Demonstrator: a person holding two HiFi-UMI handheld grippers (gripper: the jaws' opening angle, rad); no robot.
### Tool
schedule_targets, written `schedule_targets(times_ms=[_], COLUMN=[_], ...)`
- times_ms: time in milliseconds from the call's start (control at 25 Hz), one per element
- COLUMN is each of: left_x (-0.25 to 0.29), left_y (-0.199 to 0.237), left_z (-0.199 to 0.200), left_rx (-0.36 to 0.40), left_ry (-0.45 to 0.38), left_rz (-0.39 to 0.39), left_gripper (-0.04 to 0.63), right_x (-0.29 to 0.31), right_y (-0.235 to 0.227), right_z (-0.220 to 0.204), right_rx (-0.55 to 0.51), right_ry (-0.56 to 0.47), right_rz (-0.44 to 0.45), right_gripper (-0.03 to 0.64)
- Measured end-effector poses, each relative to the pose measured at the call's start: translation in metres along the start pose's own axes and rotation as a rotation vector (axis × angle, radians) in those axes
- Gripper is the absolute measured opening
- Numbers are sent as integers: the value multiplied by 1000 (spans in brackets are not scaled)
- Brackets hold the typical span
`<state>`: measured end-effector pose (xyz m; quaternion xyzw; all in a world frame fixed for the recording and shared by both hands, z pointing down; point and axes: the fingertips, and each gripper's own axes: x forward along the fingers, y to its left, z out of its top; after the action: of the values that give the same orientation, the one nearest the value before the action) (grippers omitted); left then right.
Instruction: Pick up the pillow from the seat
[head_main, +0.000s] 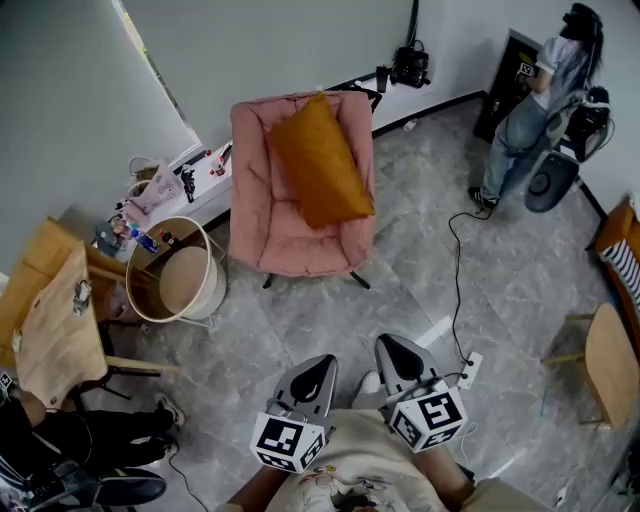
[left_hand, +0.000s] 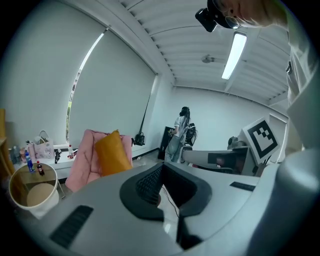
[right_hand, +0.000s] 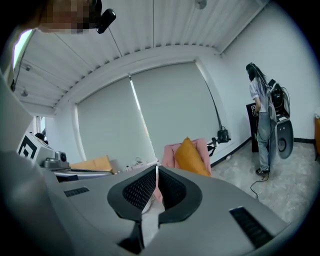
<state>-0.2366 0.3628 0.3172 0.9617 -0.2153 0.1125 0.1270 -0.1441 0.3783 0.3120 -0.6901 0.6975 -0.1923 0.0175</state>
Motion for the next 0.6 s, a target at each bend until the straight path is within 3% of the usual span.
schedule_targets(times_ms=[280, 480, 600], left_x=[47, 71, 83], left_y=[-36, -59, -65], left_z=[-18, -7, -8], left_rx=[-50, -5, -17], left_ry=[42, 53, 73], left_rz=[3, -31, -47], left_gripper=[5, 5, 5], right_x=[-11, -23, -26], right_y=[-57, -88, -99], right_z=[-3, -4, -2], right_rx=[23, 59, 80], right_ry=[9, 12, 7], right_rz=[3, -25, -42], right_gripper=[31, 31, 31])
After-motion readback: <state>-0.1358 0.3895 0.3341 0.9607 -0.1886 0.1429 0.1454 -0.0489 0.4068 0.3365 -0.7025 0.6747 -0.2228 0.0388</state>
